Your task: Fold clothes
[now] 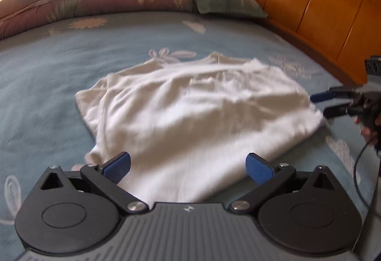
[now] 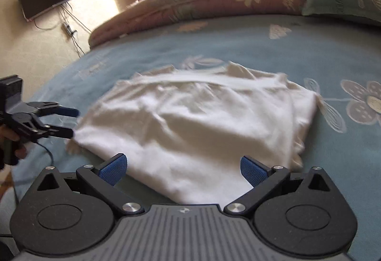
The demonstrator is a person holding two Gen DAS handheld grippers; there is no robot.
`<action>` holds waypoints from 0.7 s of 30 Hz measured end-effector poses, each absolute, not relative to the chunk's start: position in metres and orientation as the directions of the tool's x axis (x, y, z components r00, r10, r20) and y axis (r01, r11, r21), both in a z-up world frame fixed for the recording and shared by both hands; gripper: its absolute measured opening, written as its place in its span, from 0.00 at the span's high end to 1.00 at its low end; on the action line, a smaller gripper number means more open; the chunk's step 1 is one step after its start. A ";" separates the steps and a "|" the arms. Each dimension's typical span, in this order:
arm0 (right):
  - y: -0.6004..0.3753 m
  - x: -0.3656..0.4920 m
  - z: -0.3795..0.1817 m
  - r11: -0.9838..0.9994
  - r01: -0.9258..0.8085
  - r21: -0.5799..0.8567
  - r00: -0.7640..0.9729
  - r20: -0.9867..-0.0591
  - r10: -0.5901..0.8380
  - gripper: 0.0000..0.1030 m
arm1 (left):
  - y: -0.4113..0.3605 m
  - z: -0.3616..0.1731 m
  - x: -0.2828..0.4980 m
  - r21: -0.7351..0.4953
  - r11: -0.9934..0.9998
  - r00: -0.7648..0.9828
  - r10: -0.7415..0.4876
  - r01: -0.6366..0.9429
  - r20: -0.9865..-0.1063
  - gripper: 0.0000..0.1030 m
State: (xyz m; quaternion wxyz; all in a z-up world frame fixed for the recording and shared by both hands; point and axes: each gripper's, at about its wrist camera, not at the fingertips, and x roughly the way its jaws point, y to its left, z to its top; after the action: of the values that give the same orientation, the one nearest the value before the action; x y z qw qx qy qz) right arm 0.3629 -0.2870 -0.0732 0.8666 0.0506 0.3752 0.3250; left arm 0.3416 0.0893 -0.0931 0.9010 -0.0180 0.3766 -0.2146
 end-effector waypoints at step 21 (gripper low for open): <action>-0.210 0.360 -0.095 0.951 -0.289 0.108 0.681 -0.675 0.284 0.00 | 0.076 -0.115 0.345 -0.115 0.973 0.666 -0.222 0.201 -0.712 0.01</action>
State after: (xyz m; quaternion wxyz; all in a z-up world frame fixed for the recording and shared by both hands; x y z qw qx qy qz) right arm 0.3603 -0.2102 -0.0951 0.9168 -0.0037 0.3675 0.1562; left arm 0.3448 0.0764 -0.1151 0.9126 -0.0130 0.3919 -0.1159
